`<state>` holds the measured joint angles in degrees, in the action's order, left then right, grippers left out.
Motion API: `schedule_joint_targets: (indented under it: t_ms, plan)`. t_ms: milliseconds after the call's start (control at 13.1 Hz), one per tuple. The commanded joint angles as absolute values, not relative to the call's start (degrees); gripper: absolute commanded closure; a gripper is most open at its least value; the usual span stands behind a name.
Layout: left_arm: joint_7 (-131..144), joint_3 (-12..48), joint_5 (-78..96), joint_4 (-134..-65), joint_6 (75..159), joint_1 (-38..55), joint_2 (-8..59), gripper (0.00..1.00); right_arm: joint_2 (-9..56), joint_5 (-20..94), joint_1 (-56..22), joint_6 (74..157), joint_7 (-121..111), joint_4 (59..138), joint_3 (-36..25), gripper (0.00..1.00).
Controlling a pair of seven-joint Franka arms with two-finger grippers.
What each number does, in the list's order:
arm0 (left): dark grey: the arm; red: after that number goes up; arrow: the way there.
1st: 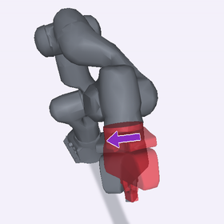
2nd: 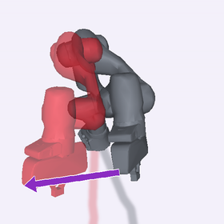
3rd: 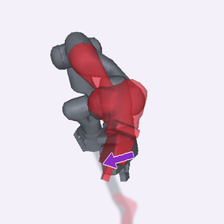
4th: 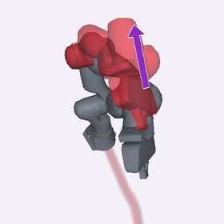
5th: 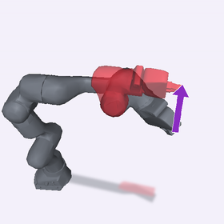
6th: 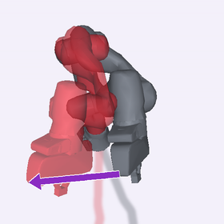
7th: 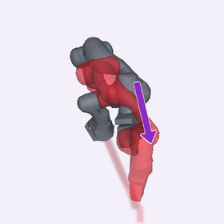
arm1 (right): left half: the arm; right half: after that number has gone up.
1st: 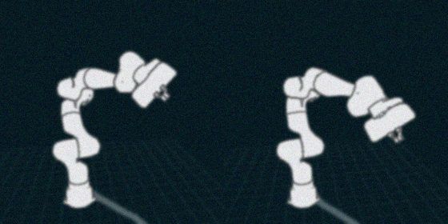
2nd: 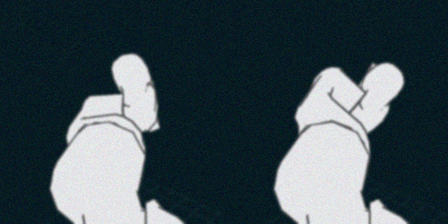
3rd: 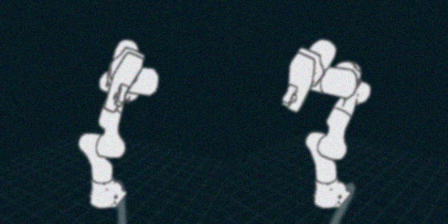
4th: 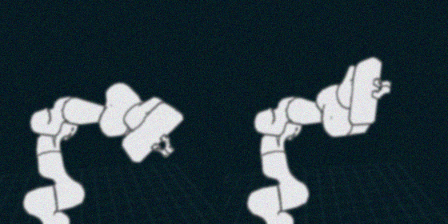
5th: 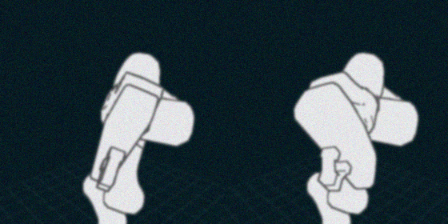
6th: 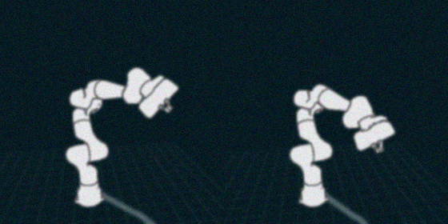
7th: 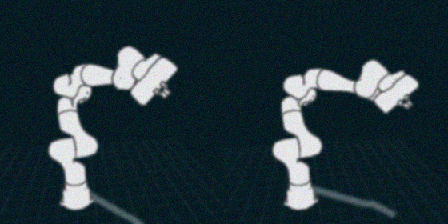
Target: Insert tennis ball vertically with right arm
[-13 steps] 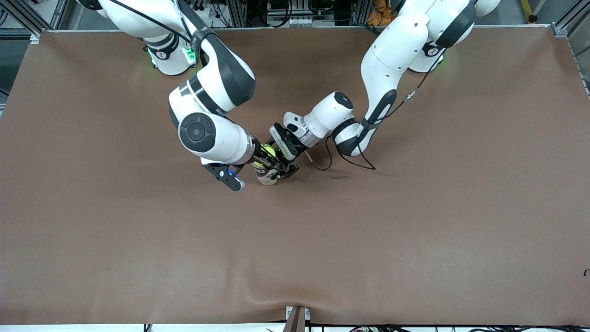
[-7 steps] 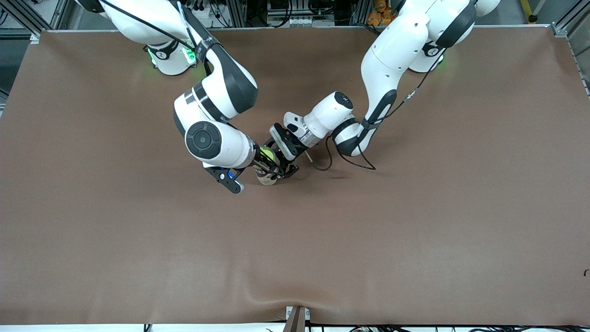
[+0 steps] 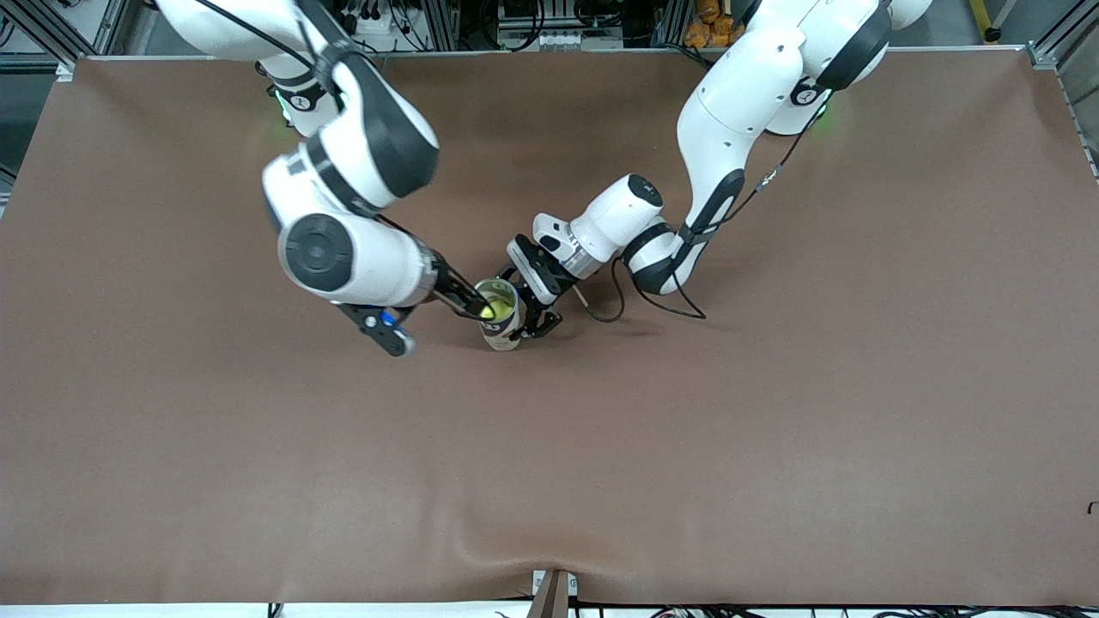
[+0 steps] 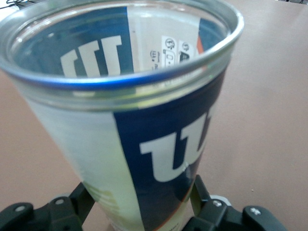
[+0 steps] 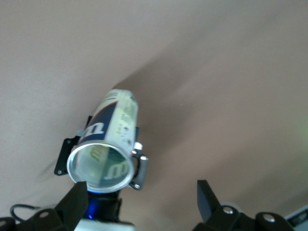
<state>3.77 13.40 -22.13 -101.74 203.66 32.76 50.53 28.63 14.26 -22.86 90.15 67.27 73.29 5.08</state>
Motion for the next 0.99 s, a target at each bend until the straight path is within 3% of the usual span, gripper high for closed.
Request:
schedule_joint_targets:
  t_ms: [0,610,915]
  plan:
    - [4.0,13.5,-23.0,-102.7,203.8,31.9,48.8,0.16,28.1,14.2,-17.3,86.6,61.0,69.4,6.1,0.00]
    - [3.9,13.5,-23.9,-103.2,203.8,31.6,48.9,0.16,21.7,6.4,-2.1,79.8,19.8,69.6,5.6,0.00]
    - [3.9,13.5,-23.9,-103.3,203.8,31.6,48.9,0.16,14.4,1.4,-0.5,77.4,13.0,71.9,5.8,0.00]
